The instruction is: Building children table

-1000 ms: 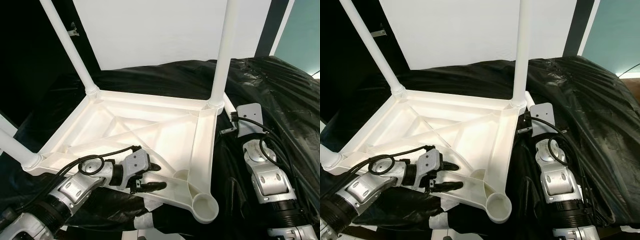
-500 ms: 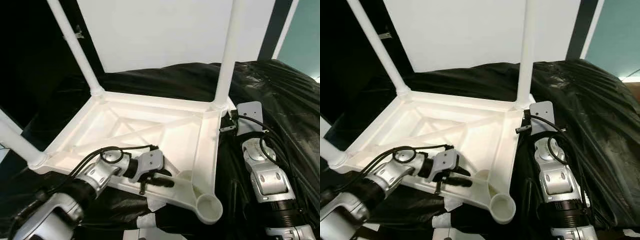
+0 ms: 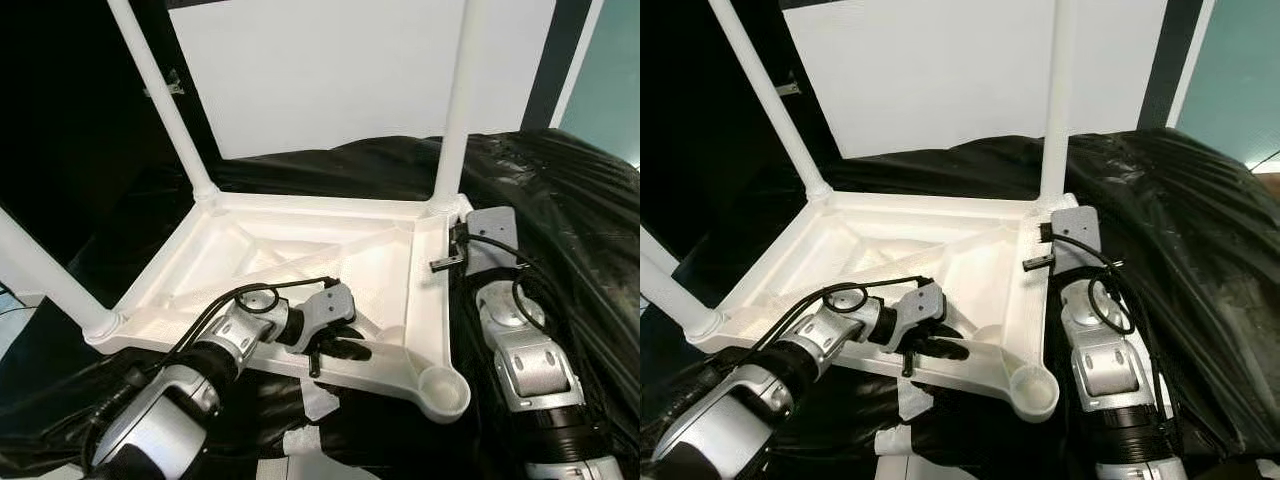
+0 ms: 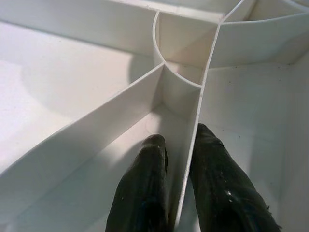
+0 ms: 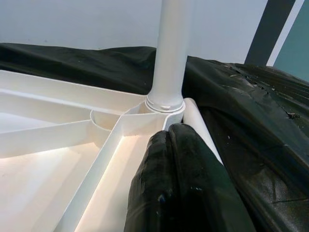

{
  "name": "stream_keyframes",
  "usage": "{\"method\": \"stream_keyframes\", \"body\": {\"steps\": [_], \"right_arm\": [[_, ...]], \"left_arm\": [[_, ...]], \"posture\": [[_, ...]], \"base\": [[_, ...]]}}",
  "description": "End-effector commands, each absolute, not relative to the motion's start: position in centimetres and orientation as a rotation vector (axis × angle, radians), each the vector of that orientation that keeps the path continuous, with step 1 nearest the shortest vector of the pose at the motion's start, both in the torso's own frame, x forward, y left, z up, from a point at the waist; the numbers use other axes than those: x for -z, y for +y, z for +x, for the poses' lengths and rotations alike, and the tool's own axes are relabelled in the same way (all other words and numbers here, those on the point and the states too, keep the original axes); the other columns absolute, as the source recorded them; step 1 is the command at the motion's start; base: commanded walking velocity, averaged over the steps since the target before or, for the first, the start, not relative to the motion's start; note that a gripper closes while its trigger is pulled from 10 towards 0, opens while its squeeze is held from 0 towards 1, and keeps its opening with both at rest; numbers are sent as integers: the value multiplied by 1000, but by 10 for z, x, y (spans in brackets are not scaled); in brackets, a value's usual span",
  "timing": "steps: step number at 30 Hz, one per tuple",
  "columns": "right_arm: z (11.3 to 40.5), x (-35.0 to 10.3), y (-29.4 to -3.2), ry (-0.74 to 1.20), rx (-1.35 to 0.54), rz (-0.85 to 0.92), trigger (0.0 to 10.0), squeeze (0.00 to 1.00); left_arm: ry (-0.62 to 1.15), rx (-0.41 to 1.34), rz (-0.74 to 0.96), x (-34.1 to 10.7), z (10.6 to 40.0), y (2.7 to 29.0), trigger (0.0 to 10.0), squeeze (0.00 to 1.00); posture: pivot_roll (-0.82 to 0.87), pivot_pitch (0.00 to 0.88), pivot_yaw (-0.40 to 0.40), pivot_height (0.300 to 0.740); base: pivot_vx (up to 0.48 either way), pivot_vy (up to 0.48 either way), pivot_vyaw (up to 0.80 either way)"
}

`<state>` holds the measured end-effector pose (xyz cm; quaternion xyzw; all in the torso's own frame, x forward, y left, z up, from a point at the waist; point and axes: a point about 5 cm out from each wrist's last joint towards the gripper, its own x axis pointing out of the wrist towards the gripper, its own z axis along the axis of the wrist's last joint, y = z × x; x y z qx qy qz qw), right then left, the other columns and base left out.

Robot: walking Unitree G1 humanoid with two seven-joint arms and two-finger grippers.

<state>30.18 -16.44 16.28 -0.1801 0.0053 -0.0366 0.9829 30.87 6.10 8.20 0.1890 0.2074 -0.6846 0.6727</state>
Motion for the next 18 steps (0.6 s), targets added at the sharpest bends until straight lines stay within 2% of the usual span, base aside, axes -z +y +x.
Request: {"method": "stream_keyframes", "body": {"steps": [1, 6, 18], "right_arm": [[303, -166, -159, -1, 52, -351, 10000, 0], [302, -167, -156, -4, 40, -347, 10000, 0], [296, -161, -153, 15, 24, -338, 10000, 0]], "left_arm": [[502, 908, 495, -51, 326, 83, 0, 0], [481, 843, 469, -55, 332, 78, 0, 0], [362, 641, 265, -76, 350, 74, 0, 0]], "posture": [[-129, 0, 83, 740], [-135, 0, 83, 740], [-128, 0, 76, 740]], "base": [[0, 0, 0], [0, 0, 0], [0, 0, 0]]}}
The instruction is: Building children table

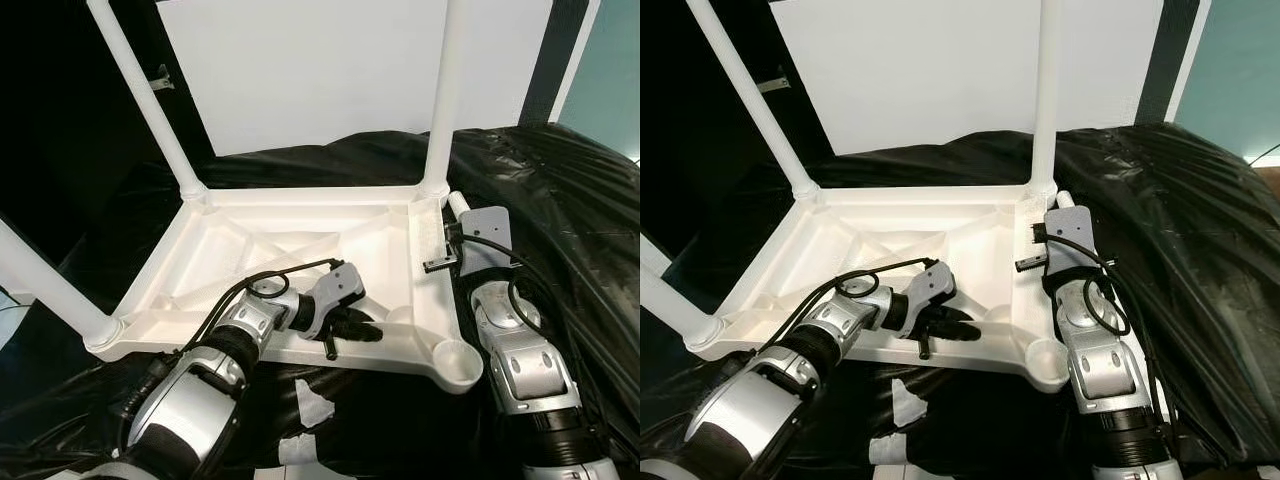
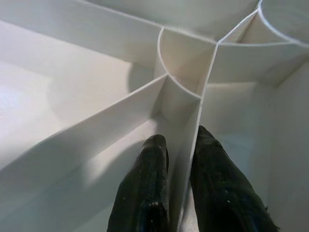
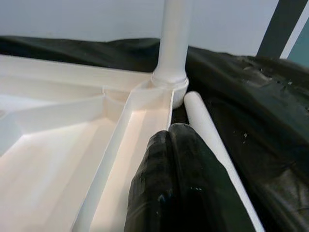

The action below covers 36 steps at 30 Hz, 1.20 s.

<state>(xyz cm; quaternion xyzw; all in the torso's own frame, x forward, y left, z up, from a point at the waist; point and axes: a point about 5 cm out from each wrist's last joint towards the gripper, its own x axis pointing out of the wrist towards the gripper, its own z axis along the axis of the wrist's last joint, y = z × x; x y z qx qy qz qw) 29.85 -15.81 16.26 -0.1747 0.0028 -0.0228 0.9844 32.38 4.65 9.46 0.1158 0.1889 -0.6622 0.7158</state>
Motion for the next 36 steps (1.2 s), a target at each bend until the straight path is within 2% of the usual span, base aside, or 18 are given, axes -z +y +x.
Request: {"method": "stream_keyframes", "body": {"steps": [1, 2, 3, 4, 5, 6, 12, 13, 14, 21, 22, 24, 25, 26, 27, 35, 36], "right_arm": [[296, -161, -153, 15, 24, -338, 10000, 0], [295, -159, -152, 22, 22, -335, 10000, 0], [293, -158, -152, 27, 20, -333, 10000, 0], [293, -158, -152, 27, 20, -333, 10000, 0], [292, -156, -152, 32, 20, -331, 10000, 0], [291, -156, -152, 35, 20, -330, 10000, 0], [290, -155, -153, 39, 23, -328, 10000, 0], [288, -155, -155, 41, 28, -325, 10000, 0], [286, -156, -156, 41, 35, -322, 10000, 0], [278, -156, -158, 48, 56, -303, 10000, 0], [275, -155, -159, 56, 66, -292, 10000, 0], [271, -152, -162, 81, 82, -255, 10000, 0], [269, -151, -164, 93, 87, -241, 10000, 529], [269, -151, -164, 93, 87, -241, 10000, 529], [267, -150, -168, 106, 90, -223, 10000, 1000], [261, -152, -195, 173, 121, -236, 10000, 1000], [260, -151, -201, 196, 129, -238, 10000, 4]], "left_arm": [[362, 641, 265, -76, 350, 74, 0, 0], [349, 633, 253, -76, 350, 75, 0, 0], [340, 647, 245, -76, 349, 76, 2510, 0], [340, 647, 245, -76, 349, 76, 2510, 0], [324, 707, 242, -74, 344, 73, 10000, 0], [313, 756, 240, -72, 340, 71, 10000, 0], [299, 806, 242, -71, 336, 69, 10000, 0], [273, 868, 211, -71, 330, 68, 10000, 0], [240, 911, 166, -72, 326, 70, 10000, 1000], [138, 1015, 63, -77, 312, 68, 10000, 1000], [113, 1026, 30, -78, 309, 65, 10000, 0], [49, 1050, -34, -85, 304, 61, 10000, 0], [19, 1059, -66, -89, 302, 61, 10000, 0], [19, 1059, -66, -89, 302, 61, 10000, 0], [-10, 1079, -111, -95, 300, 61, 10000, 0], [-77, 1204, -223, -116, 287, 65, 10000, 0], [-78, 1209, -217, -117, 286, 65, 10000, 0]], "posture": [[-128, 0, 76, 740], [-127, 0, 75, 740], [-127, 0, 75, 740], [-127, 0, 75, 740], [-128, 0, 75, 740], [-128, 0, 75, 740], [-126, 0, 75, 740], [-125, 0, 74, 740], [-122, 0, 72, 740], [-117, 0, 68, 740], [-117, 0, 67, 740], [-116, 0, 65, 740], [-116, 0, 64, 740], [-116, 0, 64, 740], [-116, 0, 62, 740], [-115, 0, 57, 740], [-116, 0, 57, 740]], "base": [[0, 0, 0], [0, 0, 0], [0, 0, 0], [0, 0, 0], [0, 0, 0], [0, 0, 0], [0, 0, 0], [0, 0, 0], [0, 0, 0], [0, 0, 0], [0, 0, 0], [0, 0, 0], [0, 0, 0], [0, 0, 0], [0, 0, 0], [0, 0, 0], [0, 0, 0]]}}
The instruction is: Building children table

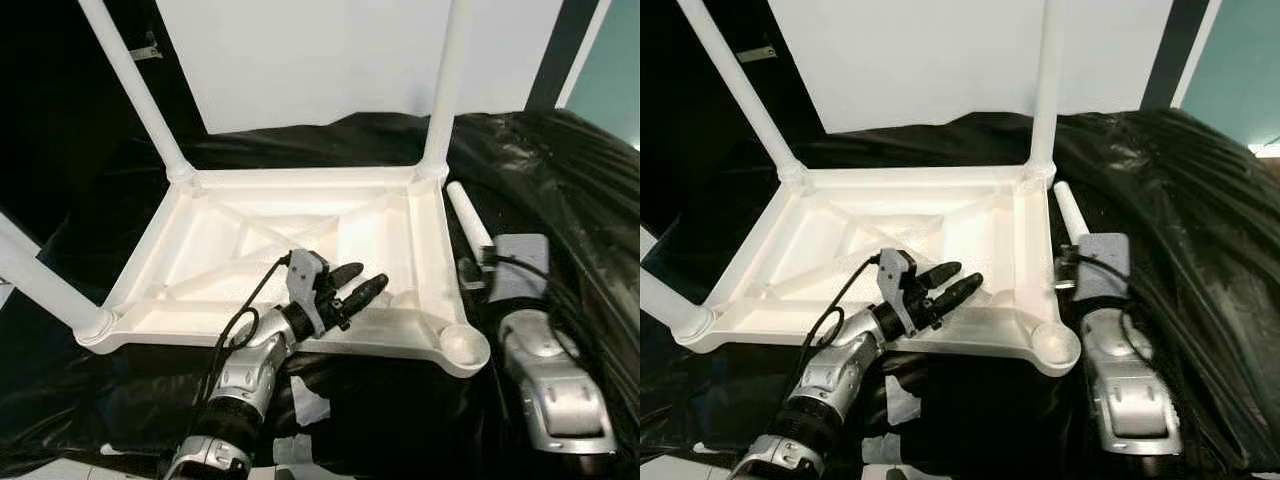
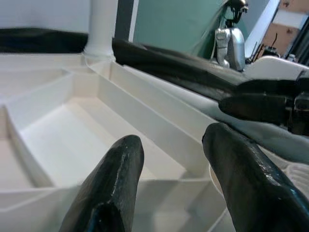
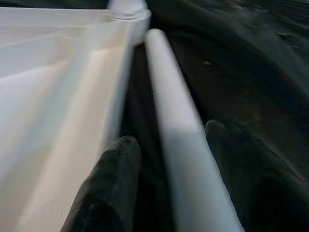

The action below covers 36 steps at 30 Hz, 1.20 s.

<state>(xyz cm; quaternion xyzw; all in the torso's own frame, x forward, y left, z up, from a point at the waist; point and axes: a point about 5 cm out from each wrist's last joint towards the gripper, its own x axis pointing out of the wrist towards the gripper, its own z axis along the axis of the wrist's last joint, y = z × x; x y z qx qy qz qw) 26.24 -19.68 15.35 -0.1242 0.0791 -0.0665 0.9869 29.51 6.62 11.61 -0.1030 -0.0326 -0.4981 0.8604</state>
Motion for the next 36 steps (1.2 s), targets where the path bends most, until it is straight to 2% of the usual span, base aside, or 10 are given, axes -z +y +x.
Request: {"method": "stream_keyframes", "body": {"steps": [1, 9, 10, 17, 18, 30, 31, 33, 34, 36], "right_arm": [[260, -151, -201, 196, 129, -238, 10000, 4], [256, -160, -220, 256, 125, -219, 10000, 0], [254, -161, -221, 265, 119, -216, 10000, 949], [243, -148, -216, 377, 50, -185, 10000, 1000], [241, -141, -213, 413, 22, -177, 10000, 0], [236, -101, -209, 619, -7, -24, 10000, 0], [235, -98, -208, 633, -5, 3, 2667, 0], [235, -97, -207, 641, -4, 21, 2667, 0], [234, -95, -206, 653, -6, 49, 510, 0], [233, -93, -205, 662, -9, 66, 510, 0]], "left_arm": [[-78, 1209, -217, -117, 286, 65, 10000, 0], [-86, 1183, -198, -121, 289, 54, 10000, 0], [-85, 1193, -187, -120, 288, 52, 10000, 0], [-62, 1216, -186, -124, 283, 50, 10000, 0], [-59, 1219, -185, -124, 283, 49, 10000, 0], [-56, 1245, -143, -122, 278, 42, 10000, 0], [-53, 1248, -138, -121, 277, 42, 10000, 0], [-50, 1250, -134, -120, 276, 41, 10000, 0], [-48, 1256, -128, -120, 275, 40, 10000, 0], [-46, 1260, -125, -120, 275, 40, 10000, 0]], "posture": [[-116, 0, 57, 740], [-123, 0, 61, 740], [-128, 0, 63, 740], [-134, 0, 68, 740], [-133, 0, 71, 740], [-111, 0, 65, 740], [-111, 0, 66, 740], [-111, 0, 66, 740], [-111, 0, 66, 740], [-111, 0, 66, 740]], "base": [[0, 0, 0], [0, 0, 0], [0, 0, 0], [0, 0, 0], [0, 0, 0], [0, 0, 0], [0, 0, 0], [0, 0, 0], [0, 0, 0], [0, 0, 0]]}}
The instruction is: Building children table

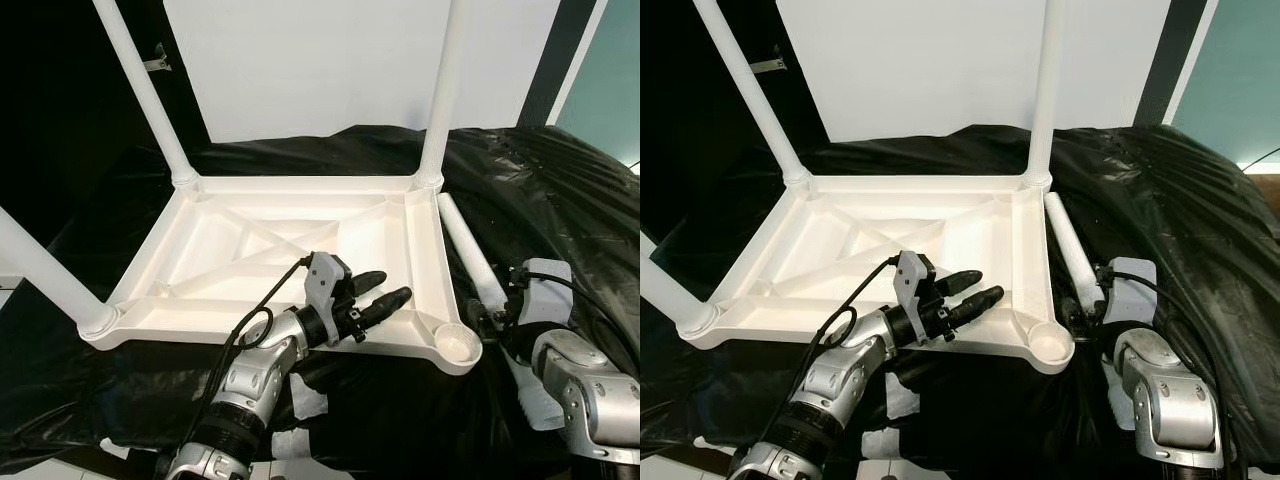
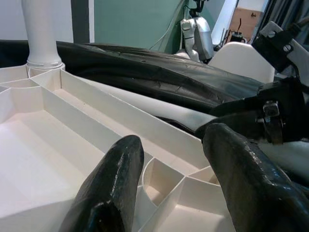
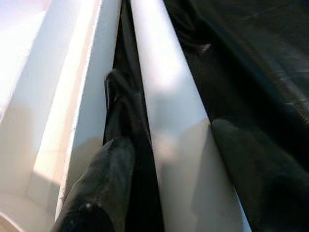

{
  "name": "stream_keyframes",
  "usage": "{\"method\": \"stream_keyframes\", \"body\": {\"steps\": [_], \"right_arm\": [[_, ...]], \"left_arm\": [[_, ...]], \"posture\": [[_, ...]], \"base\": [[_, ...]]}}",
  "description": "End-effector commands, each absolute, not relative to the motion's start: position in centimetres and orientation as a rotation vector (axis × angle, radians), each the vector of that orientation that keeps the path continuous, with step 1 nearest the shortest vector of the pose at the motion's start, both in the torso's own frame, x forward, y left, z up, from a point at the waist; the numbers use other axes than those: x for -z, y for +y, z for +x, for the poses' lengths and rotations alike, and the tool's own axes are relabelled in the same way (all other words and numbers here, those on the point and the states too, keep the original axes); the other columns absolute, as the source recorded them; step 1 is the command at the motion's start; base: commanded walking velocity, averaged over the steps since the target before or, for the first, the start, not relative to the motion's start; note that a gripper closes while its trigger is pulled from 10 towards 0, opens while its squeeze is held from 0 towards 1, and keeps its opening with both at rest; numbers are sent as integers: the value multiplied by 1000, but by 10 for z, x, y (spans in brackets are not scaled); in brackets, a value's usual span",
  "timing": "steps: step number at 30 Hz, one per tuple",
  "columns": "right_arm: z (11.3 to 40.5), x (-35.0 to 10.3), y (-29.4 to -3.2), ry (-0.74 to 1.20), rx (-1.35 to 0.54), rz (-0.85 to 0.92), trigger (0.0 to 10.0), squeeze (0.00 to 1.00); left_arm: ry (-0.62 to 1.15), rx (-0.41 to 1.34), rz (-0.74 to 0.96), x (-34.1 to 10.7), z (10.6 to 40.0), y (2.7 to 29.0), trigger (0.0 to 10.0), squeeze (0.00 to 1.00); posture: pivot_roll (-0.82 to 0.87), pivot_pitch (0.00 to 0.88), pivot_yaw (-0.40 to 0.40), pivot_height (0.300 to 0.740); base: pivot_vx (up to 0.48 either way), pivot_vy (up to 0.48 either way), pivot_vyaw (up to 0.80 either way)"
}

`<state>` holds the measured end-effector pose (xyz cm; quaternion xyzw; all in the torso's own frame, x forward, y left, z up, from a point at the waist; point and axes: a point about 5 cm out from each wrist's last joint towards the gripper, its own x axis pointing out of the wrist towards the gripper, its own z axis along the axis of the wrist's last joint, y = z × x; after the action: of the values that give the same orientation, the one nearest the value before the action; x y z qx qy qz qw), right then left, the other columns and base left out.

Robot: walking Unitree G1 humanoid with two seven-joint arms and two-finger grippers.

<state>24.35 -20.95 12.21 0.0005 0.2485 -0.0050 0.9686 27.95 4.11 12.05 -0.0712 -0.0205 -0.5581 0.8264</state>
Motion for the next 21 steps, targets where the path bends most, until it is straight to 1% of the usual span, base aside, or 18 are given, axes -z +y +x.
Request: {"method": "stream_keyframes", "body": {"steps": [1, 2, 3, 5, 6, 10, 11, 12, 13, 14, 15, 21], "right_arm": [[231, -90, -204, 679, -12, 94, 6471, 0], [231, -90, -204, 679, -12, 94, 6471, 0], [230, -87, -203, 691, -13, 113, 9647, 0], [227, -81, -203, 716, -2, 141, 10000, 0], [226, -79, -204, 722, 5, 151, 9137, 0], [227, -78, -204, 725, 9, 168, 8784, 0], [227, -78, -204, 726, 15, 176, 4863, 0], [227, -78, -205, 726, 20, 181, 4078, 0], [227, -78, -205, 726, 20, 181, 4078, 0], [227, -78, -206, 725, 27, 189, 2784, 0], [228, -79, -206, 718, 31, 206, 0, 0], [230, -83, -204, 692, 29, 229, 0, 0]], "left_arm": [[-46, 1264, -124, -120, 274, 39, 10000, 0], [-46, 1264, -124, -120, 274, 39, 10000, 0], [-46, 1266, -123, -121, 274, 38, 10000, 0], [-47, 1271, -120, -121, 274, 37, 10000, 0], [-47, 1274, -117, -121, 275, 37, 10000, 0], [-44, 1283, -113, -121, 274, 36, 10000, 0], [-42, 1286, -111, -121, 274, 36, 10000, 0], [-40, 1289, -109, -120, 274, 36, 10000, 0], [-40, 1289, -109, -120, 274, 36, 10000, 0], [-38, 1291, -108, -120, 274, 36, 10000, 0], [-36, 1292, -108, -119, 274, 36, 10000, 0], [-32, 1291, -106, -118, 274, 36, 10000, 0]], "posture": [[-114, 0, 68, 740], [-114, 0, 68, 740], [-114, 0, 68, 740], [-117, 0, 72, 740], [-118, 0, 73, 740], [-121, 0, 75, 740], [-124, 0, 77, 740], [-125, 0, 78, 740], [-125, 0, 78, 740], [-125, 0, 78, 740], [-127, 0, 79, 740], [-129, 0, 80, 740]], "base": [[0, 0, 0], [0, 0, 0], [0, 0, 0], [0, 0, 0], [0, 0, 0], [0, 0, 0], [0, 0, 0], [0, 0, 0], [0, 0, 0], [0, 0, 0], [0, 0, 0], [0, 0, 0]]}}
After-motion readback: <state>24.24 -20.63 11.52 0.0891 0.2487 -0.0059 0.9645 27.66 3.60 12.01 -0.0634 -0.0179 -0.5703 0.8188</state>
